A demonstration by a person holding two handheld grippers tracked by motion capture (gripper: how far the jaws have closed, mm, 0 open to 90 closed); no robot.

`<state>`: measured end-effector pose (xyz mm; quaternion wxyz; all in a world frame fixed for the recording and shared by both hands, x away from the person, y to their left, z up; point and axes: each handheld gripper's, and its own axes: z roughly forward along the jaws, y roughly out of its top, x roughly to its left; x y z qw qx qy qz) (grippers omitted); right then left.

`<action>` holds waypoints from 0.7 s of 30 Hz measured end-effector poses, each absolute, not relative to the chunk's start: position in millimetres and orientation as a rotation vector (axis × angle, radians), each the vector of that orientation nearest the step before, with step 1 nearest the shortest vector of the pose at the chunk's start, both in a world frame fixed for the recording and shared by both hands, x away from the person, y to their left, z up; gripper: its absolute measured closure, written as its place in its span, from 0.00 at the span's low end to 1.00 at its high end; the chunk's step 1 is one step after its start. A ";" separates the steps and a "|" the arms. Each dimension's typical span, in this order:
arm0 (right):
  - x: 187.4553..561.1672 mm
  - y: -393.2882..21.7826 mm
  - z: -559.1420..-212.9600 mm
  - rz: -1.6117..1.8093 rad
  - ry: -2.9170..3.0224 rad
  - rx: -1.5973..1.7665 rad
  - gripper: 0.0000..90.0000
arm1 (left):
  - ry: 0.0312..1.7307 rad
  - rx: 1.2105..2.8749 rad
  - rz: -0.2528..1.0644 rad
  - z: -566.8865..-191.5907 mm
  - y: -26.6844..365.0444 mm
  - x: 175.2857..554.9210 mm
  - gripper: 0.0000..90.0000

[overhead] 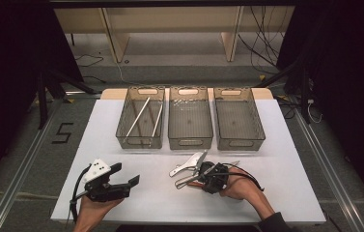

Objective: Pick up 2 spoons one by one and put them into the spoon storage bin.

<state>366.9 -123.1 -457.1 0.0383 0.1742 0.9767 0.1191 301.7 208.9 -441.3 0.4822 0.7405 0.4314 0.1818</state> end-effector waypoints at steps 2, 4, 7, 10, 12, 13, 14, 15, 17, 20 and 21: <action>366.7 -123.4 -456.5 0.354 2.994 0.518 0.88 | 1.052 1.805 0.444 -441.3 208.9 301.6 0.20; 366.5 -124.5 -455.5 0.352 2.996 0.515 0.88 | 1.051 1.805 0.445 -441.2 209.0 301.6 0.20; 366.2 -126.2 -454.1 0.379 2.987 0.542 0.88 | 1.050 1.805 0.445 -441.2 209.0 301.6 0.20; 369.0 -129.9 -449.9 0.403 2.985 0.534 0.88 | 1.051 1.805 0.446 -441.1 208.7 301.6 0.20; 369.3 -131.2 -447.6 0.414 2.977 0.550 0.88 | 1.050 1.806 0.446 -441.1 208.6 301.6 0.20; 369.7 -131.8 -446.8 0.423 2.979 0.548 0.89 | 1.051 1.806 0.444 -441.3 208.5 301.6 0.20; 369.7 -132.4 -445.9 0.440 2.976 0.556 0.89 | 1.052 1.806 0.444 -441.3 208.5 301.6 0.20; 369.7 -132.8 -444.9 0.441 2.972 0.558 0.89 | 1.052 1.805 0.444 -441.4 208.5 301.7 0.20; 369.4 -133.2 -442.7 0.454 2.969 0.577 0.89 | 1.052 1.807 0.444 -441.4 208.5 301.7 0.20; 370.2 -134.6 -440.0 0.481 2.959 0.572 0.89 | 1.052 1.807 0.444 -441.4 208.6 301.7 0.20; 369.9 -134.5 -438.6 0.485 2.957 0.586 0.89 | 1.052 1.806 0.444 -441.4 208.6 301.7 0.20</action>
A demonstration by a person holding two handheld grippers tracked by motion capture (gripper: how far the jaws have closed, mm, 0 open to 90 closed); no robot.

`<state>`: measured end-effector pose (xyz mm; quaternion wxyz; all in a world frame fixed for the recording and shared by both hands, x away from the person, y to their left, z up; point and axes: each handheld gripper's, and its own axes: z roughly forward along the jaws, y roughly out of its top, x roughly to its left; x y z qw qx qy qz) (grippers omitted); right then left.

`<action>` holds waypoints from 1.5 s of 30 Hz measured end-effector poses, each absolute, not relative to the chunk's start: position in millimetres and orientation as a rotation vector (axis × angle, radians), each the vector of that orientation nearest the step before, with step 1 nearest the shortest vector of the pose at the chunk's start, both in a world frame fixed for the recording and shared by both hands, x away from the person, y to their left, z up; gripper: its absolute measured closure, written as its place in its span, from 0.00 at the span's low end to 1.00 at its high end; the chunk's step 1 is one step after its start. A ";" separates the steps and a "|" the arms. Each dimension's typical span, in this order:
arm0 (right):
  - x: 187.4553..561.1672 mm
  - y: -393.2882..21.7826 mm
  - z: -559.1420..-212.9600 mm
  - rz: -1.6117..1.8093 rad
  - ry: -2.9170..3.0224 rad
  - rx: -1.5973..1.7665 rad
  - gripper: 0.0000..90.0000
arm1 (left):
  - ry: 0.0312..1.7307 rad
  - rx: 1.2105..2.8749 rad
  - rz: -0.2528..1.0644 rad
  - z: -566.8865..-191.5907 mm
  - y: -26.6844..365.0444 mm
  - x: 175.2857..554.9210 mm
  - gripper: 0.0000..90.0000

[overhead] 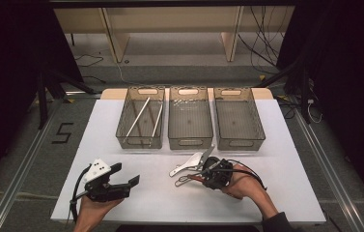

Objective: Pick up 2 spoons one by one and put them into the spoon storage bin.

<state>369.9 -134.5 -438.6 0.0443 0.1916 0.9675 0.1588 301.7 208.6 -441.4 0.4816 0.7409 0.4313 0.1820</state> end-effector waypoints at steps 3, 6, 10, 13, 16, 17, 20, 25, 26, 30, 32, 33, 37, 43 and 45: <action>371.2 -135.7 -434.4 0.521 2.946 0.592 0.89 | 1.051 1.806 0.444 -441.3 208.7 301.6 0.20; 372.8 -137.5 -430.4 0.572 2.923 0.604 0.89 | 1.052 1.807 0.446 -441.2 208.8 301.7 0.20; 374.1 -140.6 -425.1 0.649 2.903 0.651 0.89 | 1.051 1.807 0.446 -441.2 208.9 301.6 0.20; 375.1 -143.3 -422.4 0.694 2.891 0.667 0.89 | 1.052 1.807 0.446 -441.3 209.0 301.7 0.20; 375.0 -144.7 -417.9 0.737 2.879 0.676 0.89 | 1.052 1.807 0.447 -441.1 208.8 301.6 0.20; 375.2 -145.0 -416.2 0.754 2.871 0.679 0.89 | 1.052 1.807 0.446 -441.1 208.8 301.7 0.20; 376.2 -146.3 -409.7 0.796 2.854 0.690 0.89 | 1.054 1.802 0.447 -441.0 208.6 301.7 0.20; 380.2 -149.3 -400.7 0.886 2.823 0.701 0.89 | 1.055 1.799 0.446 -441.0 208.8 301.4 0.20; 380.2 -149.6 -399.9 0.900 2.821 0.716 0.89 | 1.055 1.798 0.445 -441.0 208.9 301.5 0.20; 381.2 -151.1 -398.0 0.935 2.815 0.727 0.89 | 1.055 1.798 0.445 -441.1 208.9 301.5 0.20; 381.7 -152.1 -396.8 0.952 2.807 0.730 0.89 | 1.055 1.798 0.446 -441.1 208.9 301.5 0.20; 381.9 -152.7 -395.9 0.961 2.804 0.734 0.89 | 1.055 1.798 0.446 -441.1 208.8 301.5 0.20; 383.5 -154.1 -389.6 1.010 2.776 0.742 0.89 | 1.055 1.798 0.446 -441.0 208.6 301.6 0.20; 391.5 -156.4 -375.1 1.118 2.696 0.766 0.89 | 1.053 1.794 0.452 -440.6 209.3 301.5 0.20; 394.9 -157.8 -370.7 1.152 2.669 0.786 0.89 | 1.054 1.790 0.454 -440.4 209.9 301.3 0.20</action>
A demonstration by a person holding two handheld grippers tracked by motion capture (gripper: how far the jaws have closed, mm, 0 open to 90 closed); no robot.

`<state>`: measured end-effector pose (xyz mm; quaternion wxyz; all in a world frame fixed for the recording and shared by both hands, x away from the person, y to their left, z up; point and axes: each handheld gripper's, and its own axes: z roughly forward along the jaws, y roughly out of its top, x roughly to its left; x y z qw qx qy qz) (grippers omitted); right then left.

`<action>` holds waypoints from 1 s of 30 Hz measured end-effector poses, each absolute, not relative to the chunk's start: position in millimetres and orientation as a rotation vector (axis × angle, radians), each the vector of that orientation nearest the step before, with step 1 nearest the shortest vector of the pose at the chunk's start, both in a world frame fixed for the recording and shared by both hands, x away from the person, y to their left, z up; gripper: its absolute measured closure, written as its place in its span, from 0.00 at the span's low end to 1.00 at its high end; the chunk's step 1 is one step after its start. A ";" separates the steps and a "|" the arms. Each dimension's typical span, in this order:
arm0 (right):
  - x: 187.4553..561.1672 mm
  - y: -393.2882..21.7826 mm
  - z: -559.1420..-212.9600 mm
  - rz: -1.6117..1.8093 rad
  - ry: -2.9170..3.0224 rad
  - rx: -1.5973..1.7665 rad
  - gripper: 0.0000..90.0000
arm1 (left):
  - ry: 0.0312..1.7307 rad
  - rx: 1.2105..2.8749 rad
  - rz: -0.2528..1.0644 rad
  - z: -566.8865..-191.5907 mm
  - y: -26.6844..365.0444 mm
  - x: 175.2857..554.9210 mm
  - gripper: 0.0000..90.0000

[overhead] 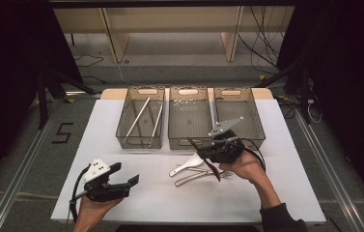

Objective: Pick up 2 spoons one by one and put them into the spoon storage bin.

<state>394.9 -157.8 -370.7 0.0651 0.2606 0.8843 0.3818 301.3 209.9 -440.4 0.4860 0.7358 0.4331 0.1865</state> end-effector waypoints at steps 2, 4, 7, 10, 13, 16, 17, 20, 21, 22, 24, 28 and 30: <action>398.3 -158.6 -366.5 1.174 2.641 0.811 0.89 | 1.054 1.788 0.451 -440.4 210.6 301.3 0.20; 402.8 -159.6 -362.8 1.200 2.619 0.816 0.89 | 1.057 1.783 0.450 -440.3 210.6 301.1 0.20; 408.6 -159.8 -356.6 1.234 2.588 0.835 0.89 | 1.058 1.773 0.451 -440.3 210.8 301.2 0.20; 414.6 -158.7 -350.3 1.251 2.559 0.852 0.89 | 1.056 1.769 0.448 -440.6 211.5 301.4 0.20; 421.8 -157.6 -344.7 1.257 2.540 0.859 0.89 | 1.057 1.763 0.447 -440.9 212.3 301.6 0.20; 428.3 -157.0 -339.6 1.267 2.522 0.875 0.89 | 1.062 1.755 0.445 -440.8 213.0 301.5 0.20; 430.6 -156.7 -337.7 1.270 2.514 0.881 0.89 | 1.061 1.755 0.445 -440.6 213.2 301.5 0.20; 438.3 -156.1 -332.5 1.282 2.488 0.899 0.89 | 1.059 1.754 0.445 -440.5 213.1 301.4 0.20; 440.9 -156.0 -330.8 1.287 2.480 0.902 0.89 | 1.059 1.752 0.447 -440.7 212.8 301.4 0.20; 443.5 -156.1 -328.9 1.291 2.471 0.908 0.89 | 1.056 1.759 0.447 -440.7 213.1 301.4 0.20; 448.8 -155.7 -324.9 1.299 2.451 0.921 0.89 | 1.055 1.758 0.447 -440.7 213.0 301.4 0.20; 458.4 -152.8 -316.7 1.301 2.423 0.939 0.89 | 1.054 1.753 0.446 -440.5 213.3 301.2 0.20; 463.6 -150.9 -314.5 1.308 2.407 0.946 0.89 | 1.051 1.750 0.446 -440.6 213.2 301.2 0.20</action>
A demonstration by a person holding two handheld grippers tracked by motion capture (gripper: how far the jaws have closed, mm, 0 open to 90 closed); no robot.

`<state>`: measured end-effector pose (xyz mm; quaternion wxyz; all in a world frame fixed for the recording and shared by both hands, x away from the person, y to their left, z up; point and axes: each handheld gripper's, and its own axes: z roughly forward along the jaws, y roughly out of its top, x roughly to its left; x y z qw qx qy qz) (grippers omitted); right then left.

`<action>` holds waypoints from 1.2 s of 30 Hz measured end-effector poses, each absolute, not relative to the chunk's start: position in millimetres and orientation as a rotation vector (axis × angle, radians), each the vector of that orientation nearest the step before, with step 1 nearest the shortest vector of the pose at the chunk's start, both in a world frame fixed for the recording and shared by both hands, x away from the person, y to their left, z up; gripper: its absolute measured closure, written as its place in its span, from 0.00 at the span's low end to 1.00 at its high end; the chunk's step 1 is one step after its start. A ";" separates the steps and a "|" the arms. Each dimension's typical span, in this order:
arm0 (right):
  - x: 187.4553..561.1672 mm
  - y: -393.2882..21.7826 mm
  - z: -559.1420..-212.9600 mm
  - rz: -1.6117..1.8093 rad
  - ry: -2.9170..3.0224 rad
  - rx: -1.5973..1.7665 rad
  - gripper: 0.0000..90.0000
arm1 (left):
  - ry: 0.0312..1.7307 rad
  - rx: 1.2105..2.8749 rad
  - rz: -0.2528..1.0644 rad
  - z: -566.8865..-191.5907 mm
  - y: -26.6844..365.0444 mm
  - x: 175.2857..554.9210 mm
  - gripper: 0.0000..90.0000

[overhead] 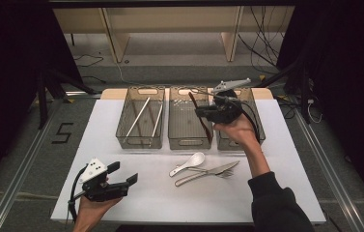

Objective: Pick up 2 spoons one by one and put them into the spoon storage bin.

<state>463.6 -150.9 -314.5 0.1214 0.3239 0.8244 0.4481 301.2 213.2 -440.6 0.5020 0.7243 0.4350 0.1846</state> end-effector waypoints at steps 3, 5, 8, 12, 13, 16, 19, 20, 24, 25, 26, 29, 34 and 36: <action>470.5 -148.1 -313.4 1.310 2.391 0.965 0.89 | 1.048 1.748 0.444 -440.7 213.2 301.1 0.20; 474.7 -146.3 -313.7 1.314 2.376 0.974 0.89 | 1.047 1.746 0.446 -440.5 213.6 301.0 0.20; 481.2 -145.2 -314.9 1.317 2.358 0.999 0.89 | 1.048 1.742 0.446 -440.5 213.9 300.8 0.20; 489.9 -144.9 -318.8 1.308 2.341 1.020 0.89 | 1.046 1.740 0.445 -440.5 214.0 300.6 0.20; 491.5 -145.1 -320.0 1.307 2.338 1.026 0.89 | 1.045 1.742 0.445 -440.5 214.2 300.6 0.20; 496.5 -145.6 -323.7 1.298 2.323 1.042 0.89 | 1.046 1.740 0.444 -440.6 214.1 300.7 0.20; 500.8 -146.2 -327.5 1.284 2.315 1.062 0.89 | 1.045 1.740 0.444 -440.4 214.4 300.5 0.20; 501.9 -146.0 -328.9 1.283 2.314 1.067 0.89 | 1.045 1.738 0.445 -440.5 214.4 300.5 0.20; 505.7 -144.7 -333.9 1.274 2.311 1.077 0.89 | 1.044 1.739 0.448 -440.2 214.6 300.2 0.20; 506.0 -144.2 -334.7 1.270 2.311 1.082 0.89 | 1.044 1.737 0.449 -440.3 214.6 300.1 0.20; 506.5 -143.8 -335.6 1.266 2.307 1.084 0.89 | 1.044 1.735 0.448 -440.5 214.5 300.1 0.20; 508.0 -143.1 -338.6 1.252 2.304 1.092 0.89 | 1.044 1.736 0.449 -440.5 214.5 299.8 0.20; 509.7 -143.5 -346.1 1.247 2.306 1.110 0.89 | 1.041 1.725 0.453 -440.4 214.3 299.3 0.20; 510.1 -143.6 -349.9 1.236 2.303 1.119 0.89 | 1.041 1.724 0.454 -440.2 214.3 299.2 0.20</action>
